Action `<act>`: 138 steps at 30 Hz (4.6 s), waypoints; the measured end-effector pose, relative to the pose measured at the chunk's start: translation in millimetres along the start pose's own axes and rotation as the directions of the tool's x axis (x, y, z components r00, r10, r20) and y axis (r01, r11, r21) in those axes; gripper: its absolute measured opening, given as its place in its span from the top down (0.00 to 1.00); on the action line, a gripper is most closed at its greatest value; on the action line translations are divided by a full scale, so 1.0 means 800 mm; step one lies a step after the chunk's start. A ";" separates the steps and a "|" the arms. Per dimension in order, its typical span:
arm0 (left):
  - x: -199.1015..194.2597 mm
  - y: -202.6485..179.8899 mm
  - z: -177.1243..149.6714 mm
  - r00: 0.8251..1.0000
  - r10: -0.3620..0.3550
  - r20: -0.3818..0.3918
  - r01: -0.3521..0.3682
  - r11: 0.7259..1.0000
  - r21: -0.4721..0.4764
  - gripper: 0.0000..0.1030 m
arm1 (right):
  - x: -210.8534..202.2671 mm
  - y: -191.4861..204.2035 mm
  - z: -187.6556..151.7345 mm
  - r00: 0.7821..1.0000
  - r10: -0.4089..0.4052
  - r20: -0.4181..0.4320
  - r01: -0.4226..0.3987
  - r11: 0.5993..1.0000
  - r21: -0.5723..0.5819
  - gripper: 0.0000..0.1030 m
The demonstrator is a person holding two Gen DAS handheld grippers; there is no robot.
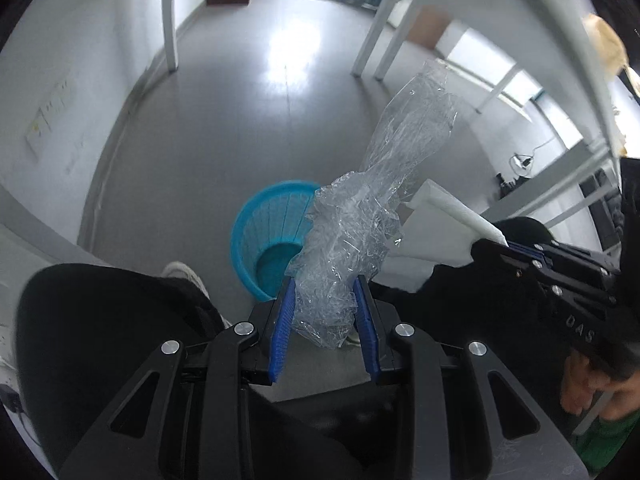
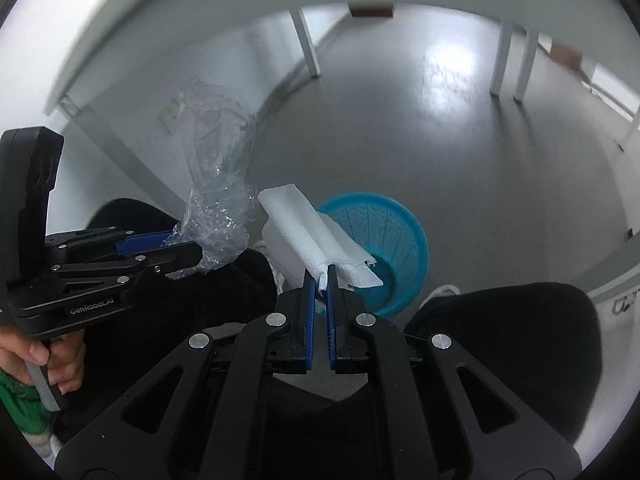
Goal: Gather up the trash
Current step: 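Carry the plastic wrap and tissue down over the blue wastebasket with both tools, then open the left tool and the right tool to drop wrap and tissue into the basket, then raise both tools back toward the trash pile on the table, then grasp the blue plastic bag with the left tool while the right tool grasps white tissue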
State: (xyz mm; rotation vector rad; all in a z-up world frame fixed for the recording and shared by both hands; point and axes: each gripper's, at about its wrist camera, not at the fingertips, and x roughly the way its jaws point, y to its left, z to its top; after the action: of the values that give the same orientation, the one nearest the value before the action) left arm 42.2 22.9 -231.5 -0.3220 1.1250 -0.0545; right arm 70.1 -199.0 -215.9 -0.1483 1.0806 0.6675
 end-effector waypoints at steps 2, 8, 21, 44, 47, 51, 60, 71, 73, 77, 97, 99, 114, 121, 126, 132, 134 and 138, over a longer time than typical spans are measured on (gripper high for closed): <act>0.016 0.008 0.011 1.000 -0.006 -0.029 0.005 0.999 -0.033 0.72 | 0.022 -0.005 0.007 1.000 -0.007 -0.023 0.007 1.000 0.018 0.96; 0.066 0.023 0.039 0.995 0.014 -0.095 -0.022 0.996 -0.081 0.72 | 0.084 -0.017 0.022 0.994 -0.035 -0.100 0.042 0.997 0.062 0.96; 0.175 0.060 0.069 0.968 -0.015 -0.251 -0.050 0.967 -0.251 0.72 | 0.203 -0.050 0.040 0.968 -0.072 -0.241 0.108 0.984 0.139 0.96; 0.258 0.075 0.081 0.937 -0.001 -0.349 -0.115 0.943 -0.313 0.71 | 0.295 -0.085 0.045 0.934 -0.062 -0.352 0.141 0.969 0.204 0.95; 0.256 0.075 0.082 0.939 -0.009 -0.343 -0.107 0.943 -0.316 0.63 | 0.295 -0.087 0.044 0.933 -0.056 -0.354 0.139 0.967 0.213 0.87; 0.246 0.077 0.088 0.949 0.002 -0.314 -0.108 0.941 -0.320 0.43 | 0.293 -0.086 0.045 0.935 -0.054 -0.350 0.135 0.968 0.211 0.71; 0.196 0.075 0.084 0.967 0.011 -0.256 -0.094 0.944 -0.316 0.43 | 0.241 -0.071 0.050 0.962 -0.047 -0.270 0.104 0.974 0.200 0.70; 0.092 0.040 0.063 0.990 0.098 -0.105 -0.115 0.977 -0.178 0.42 | 0.134 -0.036 0.051 0.989 -0.099 -0.113 0.110 0.989 0.095 0.62; 0.069 0.033 0.060 0.994 0.085 -0.066 -0.095 0.981 -0.169 0.39 | 0.112 -0.025 0.048 0.990 -0.110 -0.084 0.115 0.992 0.053 0.59; 0.033 0.015 0.050 0.996 0.087 -0.001 -0.086 0.988 -0.129 0.36 | 0.075 -0.013 0.038 0.993 -0.109 -0.042 0.110 0.994 0.013 0.57; -0.145 -0.045 0.028 0.937 0.085 0.337 -0.091 0.996 0.001 0.28 | -0.133 0.010 0.013 0.951 -0.096 0.293 0.105 0.994 -0.016 0.41; -0.161 -0.053 0.027 0.924 0.086 0.373 -0.099 0.995 0.016 0.25 | -0.155 0.007 0.015 0.941 -0.084 0.326 0.094 0.995 -0.015 0.38; -0.232 -0.071 0.048 0.844 0.112 0.524 -0.150 0.988 0.030 0.06 | -0.252 0.013 0.062 0.856 -0.039 0.516 0.059 0.998 -0.021 0.14; -0.257 -0.072 0.076 0.820 0.090 0.565 -0.122 0.992 0.019 0.06 | -0.263 -0.005 0.099 0.839 -0.059 0.540 0.074 0.997 -0.005 0.09; -0.256 -0.075 0.105 0.819 0.064 0.570 -0.090 0.996 0.017 0.06 | -0.254 -0.024 0.133 0.831 -0.071 0.552 0.074 0.997 0.017 0.09; -0.244 -0.087 0.136 0.829 0.041 0.557 -0.088 0.994 0.057 0.06 | -0.231 -0.047 0.172 0.850 -0.069 0.522 0.055 0.998 0.041 0.09; -0.243 -0.090 0.148 0.828 0.037 0.560 -0.091 0.994 0.068 0.06 | -0.228 -0.050 0.186 0.853 -0.065 0.518 0.049 0.998 0.044 0.09; -0.241 -0.094 0.171 0.824 0.032 0.566 -0.087 0.994 0.070 0.06 | -0.216 -0.060 0.212 0.865 -0.054 0.499 0.031 0.998 0.054 0.12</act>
State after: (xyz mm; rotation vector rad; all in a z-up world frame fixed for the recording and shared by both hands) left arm 89.1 21.7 12.0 -0.1974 0.5349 0.0436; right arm 175.9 -240.0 3.4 0.0419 0.5857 0.5969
